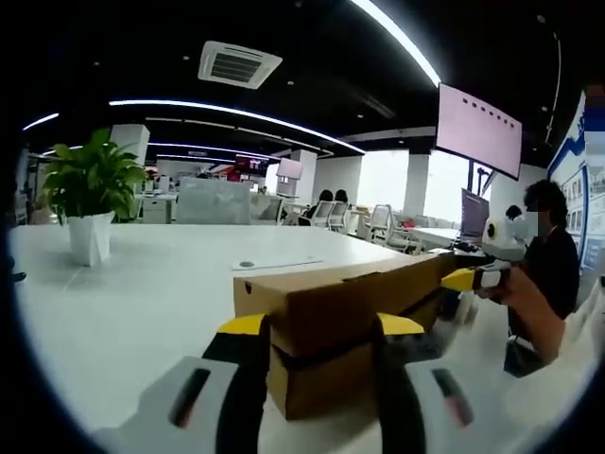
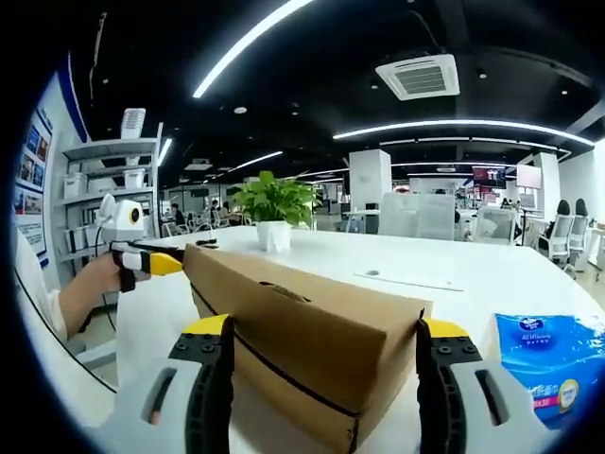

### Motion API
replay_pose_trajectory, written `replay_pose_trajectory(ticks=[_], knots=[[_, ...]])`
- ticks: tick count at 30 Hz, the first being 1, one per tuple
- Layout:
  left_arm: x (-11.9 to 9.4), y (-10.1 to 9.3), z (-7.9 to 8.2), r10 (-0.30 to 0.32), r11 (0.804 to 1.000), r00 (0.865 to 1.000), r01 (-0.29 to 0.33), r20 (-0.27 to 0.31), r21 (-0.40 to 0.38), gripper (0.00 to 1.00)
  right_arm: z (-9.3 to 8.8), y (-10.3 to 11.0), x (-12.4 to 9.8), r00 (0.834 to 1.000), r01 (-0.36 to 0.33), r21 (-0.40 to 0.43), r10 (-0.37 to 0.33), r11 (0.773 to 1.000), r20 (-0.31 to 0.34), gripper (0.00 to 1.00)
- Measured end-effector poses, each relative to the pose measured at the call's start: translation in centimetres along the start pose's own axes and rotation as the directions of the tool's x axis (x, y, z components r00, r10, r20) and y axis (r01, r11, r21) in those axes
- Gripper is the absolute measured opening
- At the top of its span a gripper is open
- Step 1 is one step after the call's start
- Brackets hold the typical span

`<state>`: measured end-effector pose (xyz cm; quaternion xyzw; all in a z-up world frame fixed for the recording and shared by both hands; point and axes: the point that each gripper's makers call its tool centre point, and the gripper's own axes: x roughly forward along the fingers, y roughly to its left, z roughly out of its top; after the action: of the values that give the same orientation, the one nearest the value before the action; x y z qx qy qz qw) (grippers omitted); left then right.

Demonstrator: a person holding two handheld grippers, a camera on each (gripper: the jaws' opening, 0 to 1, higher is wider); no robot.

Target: Operate the shoe box by opening the lid, removing the specified soft item, and placing it in the target area until the item is outside and the box remains undamaged.

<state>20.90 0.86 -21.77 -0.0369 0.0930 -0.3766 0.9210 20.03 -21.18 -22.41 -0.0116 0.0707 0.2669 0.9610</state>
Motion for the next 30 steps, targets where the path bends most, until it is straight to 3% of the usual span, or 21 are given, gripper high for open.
replay_pose_trajectory(ticks=[15,19,23,30], knots=[[0.6,0.1,-1.2,0.031,0.998,0.999,-0.029,-0.021,0.052,0.45,-0.7,-0.1,0.4,1.000,0.007,-0.065,-0.007,0.998,-0.003,0.81],[0.5,0.2,-1.3,0.006,1.000,1.000,-0.006,-0.016,0.027,0.48,-0.8,-0.2,0.4,1.000,0.010,-0.071,-0.010,0.997,-0.006,0.81],[0.5,0.2,-1.2,0.011,0.999,1.000,-0.010,-0.017,0.052,0.47,-0.6,-0.1,0.4,1.000,0.008,-0.068,-0.008,0.998,0.000,0.81],[0.5,0.1,-1.5,0.005,0.996,1.000,-0.003,-0.027,0.084,0.48,-1.2,0.0,0.4,0.999,0.012,-0.118,-0.017,0.993,-0.041,0.80]])
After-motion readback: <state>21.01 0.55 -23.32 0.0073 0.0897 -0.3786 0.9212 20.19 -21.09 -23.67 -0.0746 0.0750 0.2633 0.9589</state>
